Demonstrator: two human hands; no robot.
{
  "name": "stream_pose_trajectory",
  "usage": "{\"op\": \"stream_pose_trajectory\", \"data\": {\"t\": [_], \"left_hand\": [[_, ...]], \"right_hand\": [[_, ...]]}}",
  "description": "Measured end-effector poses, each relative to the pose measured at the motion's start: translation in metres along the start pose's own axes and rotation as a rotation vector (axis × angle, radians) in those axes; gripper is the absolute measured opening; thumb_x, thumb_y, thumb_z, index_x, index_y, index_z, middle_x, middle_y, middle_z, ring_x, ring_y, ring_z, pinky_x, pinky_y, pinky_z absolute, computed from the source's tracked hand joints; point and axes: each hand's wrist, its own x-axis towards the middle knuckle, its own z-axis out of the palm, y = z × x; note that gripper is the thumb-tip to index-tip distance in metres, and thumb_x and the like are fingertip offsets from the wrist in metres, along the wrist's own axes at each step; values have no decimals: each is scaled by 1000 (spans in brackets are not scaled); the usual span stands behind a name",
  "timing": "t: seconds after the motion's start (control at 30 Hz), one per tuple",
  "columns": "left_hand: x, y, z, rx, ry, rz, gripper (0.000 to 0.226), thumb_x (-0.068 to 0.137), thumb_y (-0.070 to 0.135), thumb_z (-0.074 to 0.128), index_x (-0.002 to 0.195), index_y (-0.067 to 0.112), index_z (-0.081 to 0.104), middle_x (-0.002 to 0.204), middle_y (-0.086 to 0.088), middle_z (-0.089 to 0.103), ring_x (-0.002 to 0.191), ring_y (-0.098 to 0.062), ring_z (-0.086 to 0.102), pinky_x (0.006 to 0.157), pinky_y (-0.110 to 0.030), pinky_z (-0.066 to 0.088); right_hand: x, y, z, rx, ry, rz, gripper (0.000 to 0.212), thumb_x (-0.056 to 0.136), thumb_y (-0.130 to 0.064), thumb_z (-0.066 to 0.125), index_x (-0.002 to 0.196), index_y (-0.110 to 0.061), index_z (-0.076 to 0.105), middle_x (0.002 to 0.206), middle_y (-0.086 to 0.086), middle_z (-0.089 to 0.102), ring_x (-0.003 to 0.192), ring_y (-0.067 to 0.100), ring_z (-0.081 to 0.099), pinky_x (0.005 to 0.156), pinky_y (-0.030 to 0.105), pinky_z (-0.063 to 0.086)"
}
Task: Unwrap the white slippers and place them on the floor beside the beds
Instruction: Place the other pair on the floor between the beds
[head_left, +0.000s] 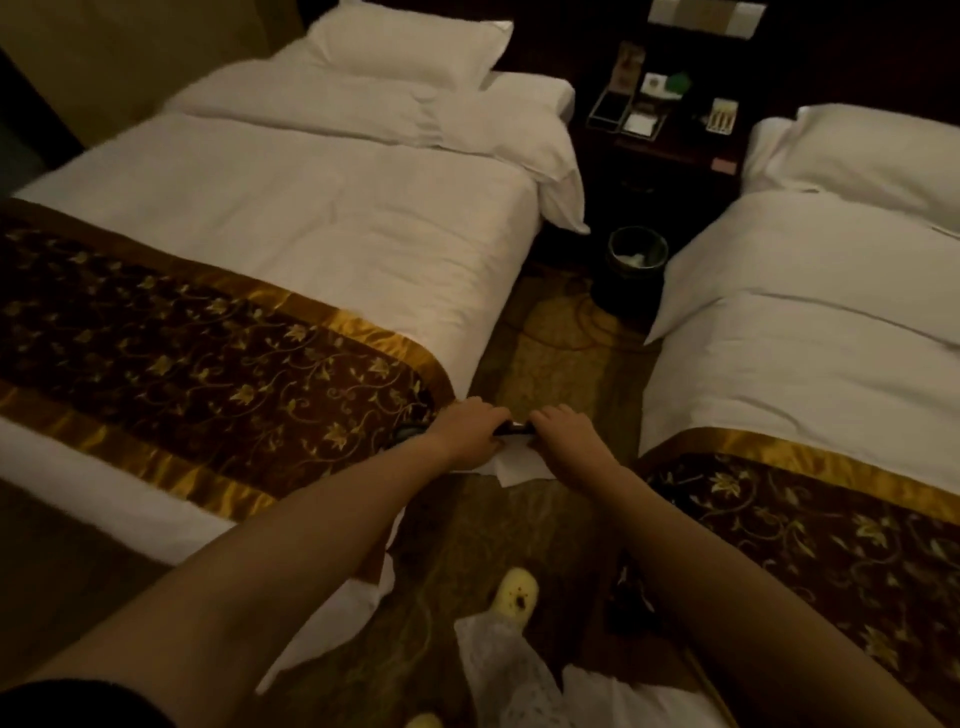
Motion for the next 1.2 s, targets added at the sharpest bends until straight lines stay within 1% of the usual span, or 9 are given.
{"op": "stream_pose_trajectory", "data": {"t": [0.2,0.37,0.53,0.63,0.73,0.8,0.9,1.03,1.2], "left_hand": [[132,0,-15,-228,-71,14,28,91,31,52,100,6,61,103,-16,65,94,-31,61,71,-33,41],[213,-16,2,-433,-129,-81,30,93,26,49,105,2,64,101,-16,66,92,-30,61,75,-35,45],[298,-67,68,-752,-54,-211,26,94,21,48,69,16,55,65,3,51,60,-11,48,55,-23,37],[349,-111,142,-986,40,-366,23,94,23,48,80,10,61,78,-7,59,71,-18,55,64,-29,45],[396,-153,229,-1397,100,-605,23,94,17,49,100,-1,63,95,-14,62,84,-25,61,76,-39,54],[423,-174,279,-1696,145,-698,27,95,9,47,116,-6,56,99,-15,61,81,-25,62,72,-37,56],[456,-198,342,-1947,119,-735,33,95,5,43,126,-7,47,92,-13,60,74,-24,59,50,-26,54],[488,-221,410,-2115,42,-693,38,95,6,43,131,-4,45,115,-18,59,92,-28,60,74,-34,51],[510,-248,469,-2131,26,-612,51,95,45,39,134,11,43,136,-14,50,120,-31,52,89,-41,46]], "right_hand": [[89,85,-7,-136,-86,-42,37,95,-17,43,132,-16,40,133,8,47,124,28,41,100,39,34],[160,138,-1,-334,-98,-165,33,92,-14,45,124,-18,48,130,5,51,122,26,43,104,41,29],[245,173,60,-479,36,-244,41,85,-13,55,125,-21,52,141,4,44,136,28,29,116,53,6],[294,189,140,-289,151,23,69,87,-24,58,146,-22,21,159,5,11,145,29,7,115,53,-3],[332,195,237,57,175,284,88,85,-47,56,149,-15,5,159,9,4,145,31,7,117,50,5],[351,201,301,309,104,395,101,78,-61,57,149,-12,3,158,13,7,144,32,14,116,48,15],[372,217,381,518,-17,431,113,71,-59,67,148,-9,2,156,15,10,142,35,15,114,47,21],[402,242,457,523,-42,445,106,71,-52,71,147,-12,10,153,13,17,139,33,20,110,46,29],[419,264,522,595,-65,396,98,71,-50,72,146,-13,20,149,13,24,136,30,25,109,41,30]]}}
